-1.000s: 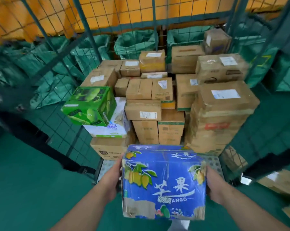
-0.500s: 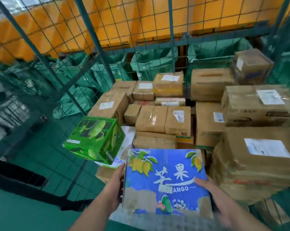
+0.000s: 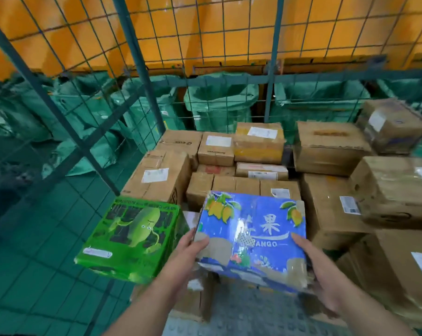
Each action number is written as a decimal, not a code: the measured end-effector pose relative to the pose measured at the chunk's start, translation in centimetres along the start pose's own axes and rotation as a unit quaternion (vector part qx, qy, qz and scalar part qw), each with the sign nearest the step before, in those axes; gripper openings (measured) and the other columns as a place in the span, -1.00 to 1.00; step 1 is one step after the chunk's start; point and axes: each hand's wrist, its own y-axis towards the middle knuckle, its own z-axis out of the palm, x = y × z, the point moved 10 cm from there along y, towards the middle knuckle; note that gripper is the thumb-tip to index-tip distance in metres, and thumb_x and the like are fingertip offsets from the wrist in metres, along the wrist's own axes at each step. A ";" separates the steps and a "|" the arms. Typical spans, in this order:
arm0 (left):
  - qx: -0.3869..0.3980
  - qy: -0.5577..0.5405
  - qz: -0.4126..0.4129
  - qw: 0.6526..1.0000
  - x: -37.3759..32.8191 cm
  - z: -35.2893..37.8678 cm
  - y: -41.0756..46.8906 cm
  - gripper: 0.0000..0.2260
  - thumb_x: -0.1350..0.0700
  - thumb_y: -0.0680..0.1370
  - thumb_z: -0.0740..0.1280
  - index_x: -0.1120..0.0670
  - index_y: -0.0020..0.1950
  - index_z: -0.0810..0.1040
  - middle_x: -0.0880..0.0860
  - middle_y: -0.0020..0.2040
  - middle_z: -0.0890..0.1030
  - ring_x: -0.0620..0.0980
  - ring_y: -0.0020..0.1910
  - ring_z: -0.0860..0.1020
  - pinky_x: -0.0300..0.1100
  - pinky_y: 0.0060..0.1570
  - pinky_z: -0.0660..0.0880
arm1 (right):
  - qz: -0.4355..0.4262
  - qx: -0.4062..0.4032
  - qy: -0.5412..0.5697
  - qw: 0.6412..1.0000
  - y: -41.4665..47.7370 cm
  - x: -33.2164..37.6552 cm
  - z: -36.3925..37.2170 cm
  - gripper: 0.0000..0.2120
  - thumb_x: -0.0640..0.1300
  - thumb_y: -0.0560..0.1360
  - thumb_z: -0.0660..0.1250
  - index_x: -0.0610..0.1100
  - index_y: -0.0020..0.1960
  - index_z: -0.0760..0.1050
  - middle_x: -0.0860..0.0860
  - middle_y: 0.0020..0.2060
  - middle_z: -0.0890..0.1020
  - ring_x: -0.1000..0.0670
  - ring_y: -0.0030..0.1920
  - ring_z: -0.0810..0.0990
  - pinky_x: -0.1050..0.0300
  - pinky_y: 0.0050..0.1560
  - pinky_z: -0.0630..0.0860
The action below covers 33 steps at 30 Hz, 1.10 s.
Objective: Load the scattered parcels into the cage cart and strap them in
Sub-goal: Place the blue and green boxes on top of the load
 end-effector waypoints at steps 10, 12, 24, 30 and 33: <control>-0.069 0.046 0.106 0.991 -14.7 -4.2 13.7 -0.73 0.20 0.57 0.40 0.00 0.24 0.51 0.03 0.05 0.70 0.02 -0.01 0.68 -0.08 -0.03 0.61 | -0.107 -0.015 0.006 0.994 11.1 13.0 11.8 -0.78 0.01 0.60 0.35 0.04 0.24 0.53 0.04 0.07 0.74 0.06 -0.11 0.75 0.19 -0.20 0.64; -0.096 0.077 0.138 0.983 -17.4 -5.2 15.9 -0.70 0.08 0.53 0.45 -0.03 0.25 0.52 -0.02 0.07 0.70 -0.02 0.00 0.68 -0.08 0.02 0.62 | -0.119 -0.020 0.002 0.993 13.2 14.9 13.3 -0.82 0.00 0.62 0.34 0.04 0.21 0.56 0.06 0.07 0.74 0.08 -0.07 0.74 0.22 -0.25 0.63; -0.080 0.139 0.062 0.985 -15.3 -3.7 22.2 -0.45 0.05 0.60 0.42 0.08 0.55 0.34 -0.03 0.54 0.38 -0.02 0.47 0.41 -0.03 0.48 0.34 | -0.059 -0.097 0.008 0.993 21.7 11.5 16.4 -0.65 0.12 0.39 0.42 0.12 0.13 0.43 0.05 0.08 0.69 -0.03 -0.04 0.75 -0.20 0.08 0.68; -0.149 0.075 0.043 0.985 -14.3 -4.5 23.0 -0.55 0.08 0.52 0.48 -0.05 0.37 0.44 0.01 0.23 0.66 0.02 0.14 0.67 0.07 0.25 0.55 | -0.056 -0.120 -0.029 0.991 22.2 11.4 16.2 -0.19 0.70 0.22 0.18 0.13 0.20 0.40 0.12 0.04 0.64 -0.05 0.01 0.69 -0.20 0.00 0.64; -0.172 0.082 0.043 0.981 -14.4 -4.5 22.5 -0.72 0.13 0.49 0.49 -0.09 0.12 0.53 0.01 0.02 0.73 0.01 -0.04 0.72 0.05 0.08 0.64 | -0.074 -0.117 -0.047 0.989 21.6 12.0 15.7 -0.33 0.55 0.42 0.22 0.03 0.23 0.40 0.11 0.03 0.63 0.01 -0.02 0.68 -0.17 0.06 0.65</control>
